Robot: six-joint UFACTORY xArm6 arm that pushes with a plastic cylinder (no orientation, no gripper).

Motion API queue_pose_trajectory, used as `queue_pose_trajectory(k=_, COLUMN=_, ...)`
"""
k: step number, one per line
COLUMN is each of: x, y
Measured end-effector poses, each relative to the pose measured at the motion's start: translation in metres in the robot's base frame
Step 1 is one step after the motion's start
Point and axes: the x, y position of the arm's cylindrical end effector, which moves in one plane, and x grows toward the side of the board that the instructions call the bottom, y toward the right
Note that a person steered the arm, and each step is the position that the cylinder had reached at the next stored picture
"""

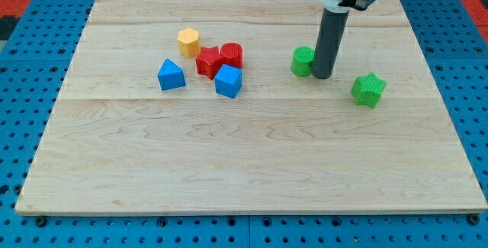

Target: Move green circle towards the group of blocks

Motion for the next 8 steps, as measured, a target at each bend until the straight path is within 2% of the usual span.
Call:
queue_pose_trajectory(k=1, x=-0.019, y=-0.039)
queue_pose_trajectory(k=2, x=-0.035, y=-0.103)
queue_pose_trajectory(k=5, x=-0.090, y=-0.086)
queue_pose_trajectory(k=6, x=-0.088, y=-0.123)
queue_pose_trajectory(k=8, x=-0.074, y=-0.155)
